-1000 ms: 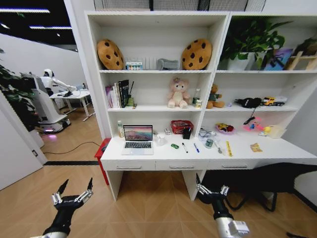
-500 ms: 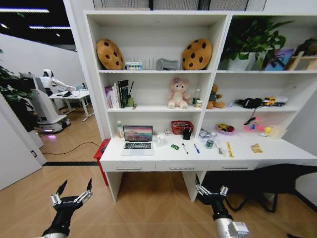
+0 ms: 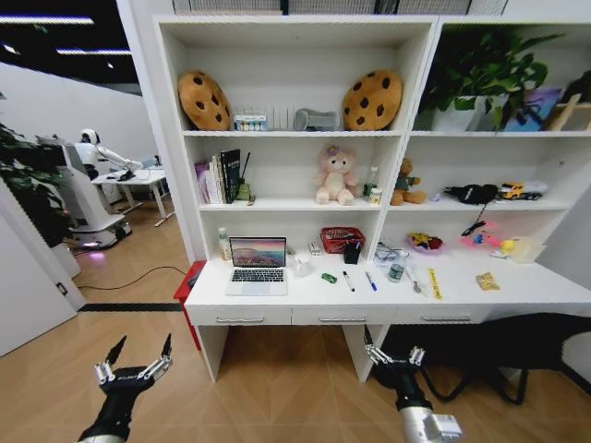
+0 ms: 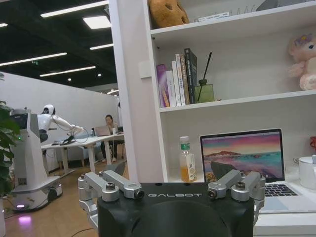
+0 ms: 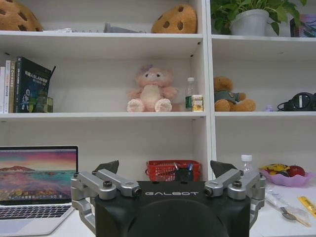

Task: Organize the objects on the table.

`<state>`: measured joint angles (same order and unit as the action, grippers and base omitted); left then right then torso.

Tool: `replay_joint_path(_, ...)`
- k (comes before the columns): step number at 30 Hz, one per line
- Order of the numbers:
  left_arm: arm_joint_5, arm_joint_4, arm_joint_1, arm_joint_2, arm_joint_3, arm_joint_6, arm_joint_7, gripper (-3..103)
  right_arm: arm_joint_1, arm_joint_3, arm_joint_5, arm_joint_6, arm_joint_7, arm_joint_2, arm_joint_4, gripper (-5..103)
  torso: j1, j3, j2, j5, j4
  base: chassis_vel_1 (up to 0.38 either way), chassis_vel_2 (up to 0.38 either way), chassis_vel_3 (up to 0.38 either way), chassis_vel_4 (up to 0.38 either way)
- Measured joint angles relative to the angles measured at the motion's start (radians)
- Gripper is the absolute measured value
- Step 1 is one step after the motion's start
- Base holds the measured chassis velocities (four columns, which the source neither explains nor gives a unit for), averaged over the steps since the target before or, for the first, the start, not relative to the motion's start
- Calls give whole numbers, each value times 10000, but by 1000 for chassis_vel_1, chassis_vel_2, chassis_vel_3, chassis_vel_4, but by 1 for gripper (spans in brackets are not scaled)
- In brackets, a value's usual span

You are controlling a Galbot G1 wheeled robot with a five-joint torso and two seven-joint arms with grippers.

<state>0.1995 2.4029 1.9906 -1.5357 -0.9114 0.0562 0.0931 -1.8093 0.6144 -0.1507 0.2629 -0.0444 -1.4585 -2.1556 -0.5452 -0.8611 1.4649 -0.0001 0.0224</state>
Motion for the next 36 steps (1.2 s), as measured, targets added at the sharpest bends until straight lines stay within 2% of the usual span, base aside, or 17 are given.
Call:
replay_joint_path(6, -8, -23, 0, -1, -1, 7, 6, 98, -5, -27, 4, 142, 36, 0, -4, 100, -3, -1, -2, 7, -6, -210, 211, 229, -213)
replay_joint_path(9, -36, -34, -1, -1, -1, 7, 7, 98, 0, -30, -23, 171, 40, 11, -27, 100, -3, 0, -2, -9, -1, -309, 251, 294, -264)
replay_joint_path(12, -45, -40, 1, -1, -1, 7, 9, 98, 24, -43, -41, 239, 42, 14, -29, 100, -4, -2, -2, 2, -1, -300, 305, 295, -319)
replay_joint_path(15, -68, -71, 2, 11, -9, -16, 6, 98, 97, 1, 11, 506, 427, -10, -22, 100, -3, 0, -1, -7, -2, -324, 337, 349, -340)
replay_joint_path(19, -113, -117, -13, 105, -47, -76, -11, 98, 159, 63, 15, 518, 541, 7, -124, 100, -18, -6, -7, 4, -6, -291, 316, 312, -335)
replay_joint_path(23, -125, -139, -13, 233, -100, -107, -20, 98, 169, 114, -9, 526, 546, 77, -120, 100, -19, -5, -7, -5, 3, -259, 200, 68, -147)
replay_joint_path(26, -262, -400, -131, 1457, -424, -113, -39, 97, 241, 139, -249, 571, 672, 474, 20, 100, -9, -2, -5, -5, -4, -37, 31, 18, -14)
replay_joint_path(27, -262, -400, -131, 1457, -424, -113, -39, 97, 241, 139, -249, 571, 672, 474, 20, 100, -9, -2, -5, -5, -4, 24, 0, 6, 51)
replay_joint_path(28, -193, -457, -187, 1914, -587, -161, -59, 98, 258, 163, -263, 631, 756, 561, 80, 100, 0, 0, -2, -1, -7, 24, -78, -6, 51)
replay_joint_path(29, -193, -457, -187, 1914, -587, -161, -59, 98, 258, 163, -263, 631, 756, 561, 80, 100, 0, 0, -2, -1, -7, 24, -78, -6, 51)
replay_joint_path(30, 152, -585, -306, 2930, -856, -322, -197, 101, 262, 256, -253, 832, 961, 658, 227, 100, 8, 4, 5, 0, -6, 66, -78, -44, 79)
replay_joint_path(31, 570, -783, -416, 3886, -1085, -480, -399, 99, 253, 325, -172, 1072, 1039, 655, 371, 100, 8, 4, 5, -1, 1, 92, -93, -83, 104)
replay_joint_path(32, 570, -783, -416, 3886, -1085, -480, -399, 99, 253, 325, -172, 1072, 1039, 655, 371, 100, 8, 4, 5, -1, 1, 92, -93, -83, 104)
replay_joint_path(33, 817, -949, -475, 4456, -1210, -539, -473, 99, 225, 376, -92, 1167, 1055, 622, 454, 100, 9, 4, 5, -4, -2, 55, -98, -83, 35)
replay_joint_path(34, 1099, -1249, -616, 5367, -1347, -619, -515, 98, 147, 431, 57, 1285, 1071, 562, 585, 100, 9, 4, 6, -1, -2, 11, -34, -62, 35)
replay_joint_path(35, 1206, -1416, -712, 5833, -1375, -679, -517, 98, 123, 459, 150, 1349, 1074, 532, 647, 100, 9, 3, 6, -1, -1, 0, 0, 0, 0)
replay_joint_path(36, 1206, -1416, -712, 5833, -1375, -679, -517, 98, 123, 459, 150, 1349, 1074, 532, 647, 100, 9, 3, 6, -1, -1, 0, 0, 0, 0)
